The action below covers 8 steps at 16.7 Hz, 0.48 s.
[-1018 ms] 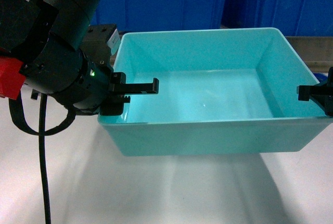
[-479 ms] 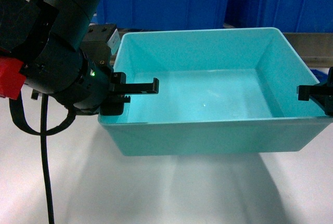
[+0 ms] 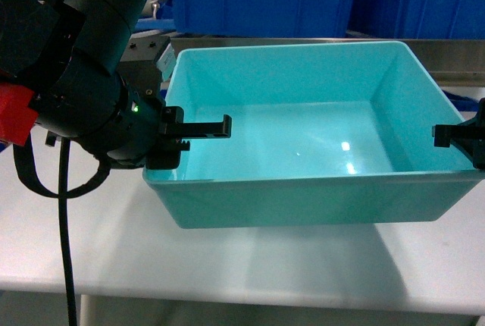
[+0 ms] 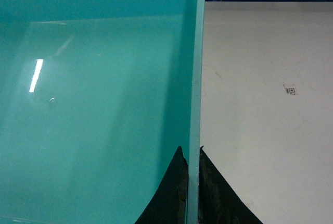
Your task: Organize blue bins on left shelf correctly
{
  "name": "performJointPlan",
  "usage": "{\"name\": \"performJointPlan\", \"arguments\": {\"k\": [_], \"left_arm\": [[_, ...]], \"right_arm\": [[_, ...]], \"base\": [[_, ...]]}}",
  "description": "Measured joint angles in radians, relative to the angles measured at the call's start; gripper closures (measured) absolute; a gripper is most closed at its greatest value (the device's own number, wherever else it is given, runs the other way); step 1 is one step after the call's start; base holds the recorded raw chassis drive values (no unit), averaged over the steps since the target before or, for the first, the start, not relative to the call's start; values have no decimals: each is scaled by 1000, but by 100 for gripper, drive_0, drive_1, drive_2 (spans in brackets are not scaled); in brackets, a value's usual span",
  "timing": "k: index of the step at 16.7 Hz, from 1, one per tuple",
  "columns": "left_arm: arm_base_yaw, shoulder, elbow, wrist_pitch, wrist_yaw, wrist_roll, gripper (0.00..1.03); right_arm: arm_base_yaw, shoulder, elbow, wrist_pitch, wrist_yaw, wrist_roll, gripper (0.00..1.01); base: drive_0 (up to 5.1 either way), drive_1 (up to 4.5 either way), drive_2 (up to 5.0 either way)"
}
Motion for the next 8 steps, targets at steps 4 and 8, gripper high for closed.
{"name": "performJointPlan", "arguments": {"k": [4, 8], "left_arm": [[-2, 0, 0, 1, 0, 0, 101], [0, 0, 0, 3, 0, 0, 101]], "right_arm": [[0, 0, 0, 0, 1, 0, 99], [0, 0, 0, 1, 0, 0, 99]], "base": [[-299, -242, 480], [-299, -242, 480]]}}
